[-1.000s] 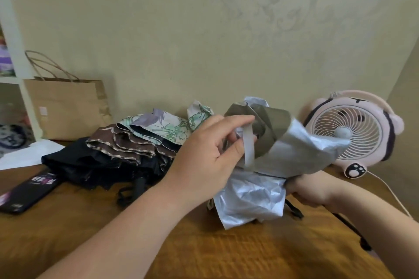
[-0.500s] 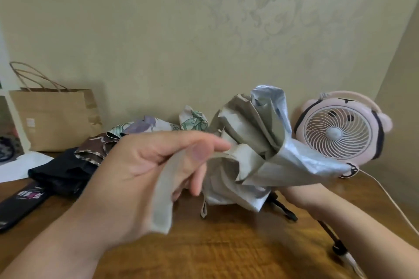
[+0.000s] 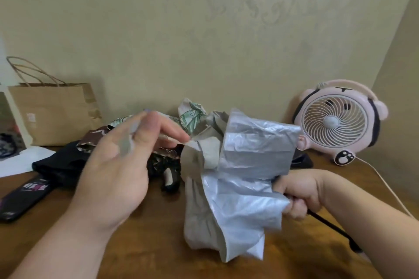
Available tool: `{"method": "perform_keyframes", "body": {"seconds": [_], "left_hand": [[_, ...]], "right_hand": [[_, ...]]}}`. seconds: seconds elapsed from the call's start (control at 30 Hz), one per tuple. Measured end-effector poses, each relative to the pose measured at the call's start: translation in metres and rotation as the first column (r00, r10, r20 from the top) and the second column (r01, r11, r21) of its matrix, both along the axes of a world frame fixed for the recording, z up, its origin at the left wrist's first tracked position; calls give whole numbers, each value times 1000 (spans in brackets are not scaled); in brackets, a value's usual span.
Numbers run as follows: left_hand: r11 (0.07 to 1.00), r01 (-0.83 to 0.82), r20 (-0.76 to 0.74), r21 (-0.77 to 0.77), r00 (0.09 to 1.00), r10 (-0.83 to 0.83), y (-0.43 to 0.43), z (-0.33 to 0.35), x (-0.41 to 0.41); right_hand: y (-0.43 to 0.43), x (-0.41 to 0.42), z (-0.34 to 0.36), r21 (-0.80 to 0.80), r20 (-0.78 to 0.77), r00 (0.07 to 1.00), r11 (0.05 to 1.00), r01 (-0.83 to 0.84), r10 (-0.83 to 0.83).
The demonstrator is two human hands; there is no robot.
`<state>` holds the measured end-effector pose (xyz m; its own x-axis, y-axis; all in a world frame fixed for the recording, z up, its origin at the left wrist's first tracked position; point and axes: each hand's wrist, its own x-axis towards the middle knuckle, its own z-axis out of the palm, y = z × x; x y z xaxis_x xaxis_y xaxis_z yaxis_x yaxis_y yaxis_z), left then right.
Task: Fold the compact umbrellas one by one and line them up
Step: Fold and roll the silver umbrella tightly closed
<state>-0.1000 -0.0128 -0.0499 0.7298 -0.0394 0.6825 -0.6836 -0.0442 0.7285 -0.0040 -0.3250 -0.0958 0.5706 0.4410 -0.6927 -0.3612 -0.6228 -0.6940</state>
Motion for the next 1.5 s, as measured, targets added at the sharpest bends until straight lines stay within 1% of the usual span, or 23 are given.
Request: {"method": "perform_keyframes", "body": {"seconds": [0.03,0.1,0.13,0.17,0.2,0.23,0.27,0.3,0.33,0.4,0.47,0.53,0.57,0.67,0.8,0.83,0.97,1.07,1.13,1.2,1.3,1.4,1.5], "left_hand": [[996,24,27,89,999,-26,0,5,6],[937,108,-57,334,994,-94,-8,19,8],[833,106,-83,544,994,-73,-15,23,9],[654,23,-35,756,999,6,-22,24,13],[465,-88,52,881,995,89,-31,25,13],[382,-124,79,916,988,132,-39,24,23],[377,-145,84,915,981,174,-44,24,28],[456,-95,4,885,980,197,-47,23,40],[581,-31,-110,813,972,207,-47,25,52],[786,39,-285,617,942,177,-42,30,75],[857,17,-332,515,926,180,-37,35,96],[861,-57,-356,506,895,268,-41,36,111],[875,-59,-405,480,870,281,-43,34,119],[924,-28,-584,381,768,264,-42,29,127],[937,47,-699,347,679,225,-21,7,133],[940,49,-695,338,686,215,-17,0,135],[904,-71,-501,421,813,297,-14,7,125],[752,-152,-305,641,849,432,-10,48,102],[700,-193,-229,687,858,461,-7,73,84],[818,-158,-287,554,885,366,-8,89,69],[973,-35,-412,229,902,129,-10,93,61],[998,7,-483,59,875,23,-11,83,61],[1000,21,-550,8,835,-13,-7,66,59]], "right_hand": [[2,2,-2,-8,-42,998,999,-54,53],[7,2,-1,-56,-65,995,995,-77,73],[10,1,0,-78,-66,995,994,-80,75],[13,2,-1,-94,-65,995,992,-81,75],[15,1,0,-120,-57,997,991,-63,57],[16,4,0,-156,-46,998,987,-42,36],[20,1,3,-198,-27,999,979,-36,32],[22,1,3,-247,14,999,968,-37,42],[25,-1,4,-321,76,995,947,-35,63],[34,-8,6,-489,224,958,871,-48,179],[48,-19,6,-696,384,820,717,-44,424],[60,-24,0,-802,447,658,597,-5,606],[64,-26,-3,-815,452,632,579,6,629],[66,-30,-7,-822,468,629,568,51,621],[56,-30,-13,-791,534,636,594,145,557],[55,-30,-14,-774,554,641,612,163,531],[57,-29,-19,-770,547,674,615,171,497],[57,-25,-27,-784,532,673,600,162,513],[56,-21,-30,-770,547,658,620,151,518],[58,-19,-29,-757,553,646,641,126,526],[61,-19,-27,-740,572,626,662,116,530],[58,-17,-33,-737,577,633,663,131,516],[53,-20,-43,-733,542,688,671,106,482]]}}
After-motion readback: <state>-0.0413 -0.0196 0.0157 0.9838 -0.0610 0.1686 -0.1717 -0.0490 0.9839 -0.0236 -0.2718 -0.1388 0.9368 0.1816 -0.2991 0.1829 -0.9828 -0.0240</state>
